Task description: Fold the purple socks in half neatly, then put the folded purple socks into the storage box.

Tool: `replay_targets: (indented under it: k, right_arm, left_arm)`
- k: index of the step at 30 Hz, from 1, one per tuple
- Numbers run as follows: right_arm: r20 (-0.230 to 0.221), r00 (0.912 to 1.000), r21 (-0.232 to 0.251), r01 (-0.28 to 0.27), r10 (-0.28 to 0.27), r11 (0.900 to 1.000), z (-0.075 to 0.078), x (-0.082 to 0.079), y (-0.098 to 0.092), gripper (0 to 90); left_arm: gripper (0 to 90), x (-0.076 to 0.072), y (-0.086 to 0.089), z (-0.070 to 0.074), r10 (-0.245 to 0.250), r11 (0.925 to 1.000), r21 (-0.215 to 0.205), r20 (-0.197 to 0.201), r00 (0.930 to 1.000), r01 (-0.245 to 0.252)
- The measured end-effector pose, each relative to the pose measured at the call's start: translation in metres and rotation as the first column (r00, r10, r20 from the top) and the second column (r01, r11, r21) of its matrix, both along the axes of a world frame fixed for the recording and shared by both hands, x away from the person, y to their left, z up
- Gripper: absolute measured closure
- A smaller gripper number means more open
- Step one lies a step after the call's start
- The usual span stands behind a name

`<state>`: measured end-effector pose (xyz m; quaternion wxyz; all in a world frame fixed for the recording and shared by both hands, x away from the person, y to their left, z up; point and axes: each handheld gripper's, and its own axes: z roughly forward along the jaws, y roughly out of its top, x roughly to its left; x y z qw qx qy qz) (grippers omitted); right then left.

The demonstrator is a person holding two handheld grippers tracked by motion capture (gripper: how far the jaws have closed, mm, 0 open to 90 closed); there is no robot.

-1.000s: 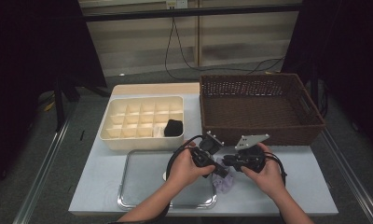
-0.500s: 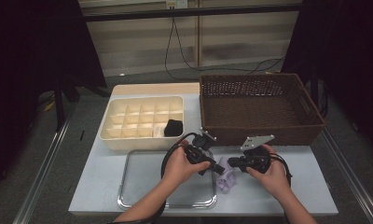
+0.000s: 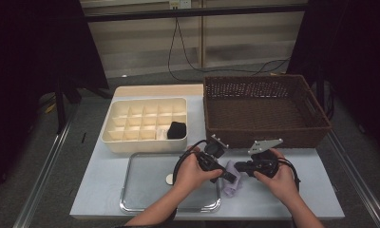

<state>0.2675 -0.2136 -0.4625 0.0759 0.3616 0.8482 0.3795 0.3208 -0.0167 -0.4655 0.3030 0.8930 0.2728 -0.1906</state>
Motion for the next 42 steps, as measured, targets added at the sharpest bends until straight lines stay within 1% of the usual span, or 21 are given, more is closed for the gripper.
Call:
replay_targets:
  k: [1,4,6,7,8,10,11,13,14,15,17,19,22,23,26,30,31,33,38,40,42]
  right_arm:
    - [0.000,1.0000,-0.003,0.003,-0.003,1.000,0.000,0.000,0.000,86.1]
    - [-0.002,1.0000,0.009,0.008,-0.008,1.000,0.000,0.000,-0.001,85.6]
    - [-0.007,0.9999,0.021,0.014,-0.013,1.000,0.000,0.000,-0.002,83.2]
    - [0.003,0.9999,0.022,0.016,-0.016,1.000,0.001,0.000,-0.003,80.3]
    - [0.014,0.9994,0.024,0.031,-0.031,0.999,0.002,0.000,-0.004,71.1]
    - [0.014,0.9994,0.031,0.033,-0.033,0.999,0.003,0.000,-0.005,68.0]
    - [0.013,0.9988,0.050,0.047,-0.047,0.998,0.003,0.001,-0.007,59.1]
    - [0.016,0.9987,0.056,0.047,-0.048,0.997,0.003,0.001,-0.009,52.8]
    - [0.014,0.9986,0.058,0.050,-0.051,0.997,0.003,0.002,-0.009,49.2]
    - [0.015,0.9986,0.053,0.051,-0.051,0.997,0.003,0.002,-0.009,46.6]
    - [0.022,0.9988,0.039,0.044,-0.044,0.998,0.003,0.002,-0.008,38.2]
    - [0.037,0.9982,0.045,0.046,-0.047,0.998,0.002,0.002,-0.007,28.6]
    - [0.043,0.9982,0.037,0.040,-0.041,0.999,0.002,0.002,-0.005,25.4]
    - [0.041,0.9984,0.044,0.038,-0.040,0.998,0.002,0.002,-0.003,20.7]
    - [0.044,0.9986,0.035,0.029,-0.030,0.999,0.002,0.002,-0.002,19.5]
    - [0.053,0.9979,0.050,0.034,-0.037,0.998,0.004,0.001,0.000,15.0]
    - [0.046,0.9982,0.064,0.036,-0.039,0.997,0.004,0.002,0.000,10.8]
    - [0.044,0.9982,0.069,0.038,-0.041,0.997,0.004,0.002,0.001,8.3]
    - [0.041,0.9988,0.082,0.024,-0.027,0.996,0.003,0.002,0.001,6.4]
    - [0.040,0.9990,0.082,0.019,-0.023,0.996,0.003,0.001,0.001,5.2]
    - [0.039,0.9990,0.082,0.018,-0.021,0.996,0.004,0.002,0.001,5.2]
  left_arm:
    - [48.0,-0.001,-0.001,-0.001,-0.002,1.0000,-0.002,0.001,1.0000,0.002]
    - [60.4,-0.001,-0.001,-0.001,-0.005,1.0000,-0.003,-0.005,1.0000,0.005]
    - [65.0,-0.001,0.000,0.000,0.002,1.0000,-0.005,-0.018,0.9998,-0.002]
    - [67.1,-0.001,0.001,0.001,0.004,0.9999,-0.011,-0.028,0.9996,-0.004]
    - [68.8,0.000,0.002,0.003,0.003,1.0000,-0.004,-0.029,0.9996,-0.003]
    - [69.4,0.001,0.003,0.005,0.003,1.0000,-0.008,-0.033,0.9995,-0.003]
    - [69.5,0.003,0.007,0.009,-0.009,1.0000,0.002,-0.032,0.9995,0.009]
    - [69.4,0.005,0.012,0.014,-0.001,1.0000,-0.001,-0.035,0.9994,0.001]
    - [69.4,0.007,0.015,0.016,-0.016,0.9999,-0.002,-0.038,0.9991,0.016]
    - [69.5,0.007,0.018,0.020,0.004,1.0000,-0.004,-0.040,0.9992,-0.004]
    - [69.4,0.011,0.024,0.026,0.006,1.0000,-0.001,-0.026,0.9997,-0.006]
    - [69.4,0.013,0.031,0.032,0.018,0.9998,-0.001,-0.020,0.9996,-0.018]
    - [69.3,0.015,0.038,0.037,0.028,0.9996,-0.004,-0.011,0.9995,-0.028]
    - [69.3,0.018,0.045,0.042,0.034,0.9994,0.003,-0.002,0.9994,-0.034]
    - [69.3,0.021,0.051,0.046,0.043,0.9991,0.004,-0.004,0.9991,-0.043]
    - [69.1,0.026,0.061,0.053,0.067,0.9977,0.017,-0.008,0.9978,-0.066]
    - [69.0,0.028,0.064,0.056,0.062,0.9979,0.020,-0.003,0.9981,-0.062]
    - [69.0,0.032,0.071,0.061,0.075,0.9969,0.024,-0.004,0.9972,-0.075]
    - [68.9,0.037,0.079,0.070,0.096,0.9950,0.028,-0.004,0.9954,-0.095]
    - [68.9,0.042,0.085,0.077,0.104,0.9939,0.038,0.009,0.9946,-0.104]
    - [68.7,0.044,0.087,0.080,0.107,0.9930,0.048,0.005,0.9942,-0.108]
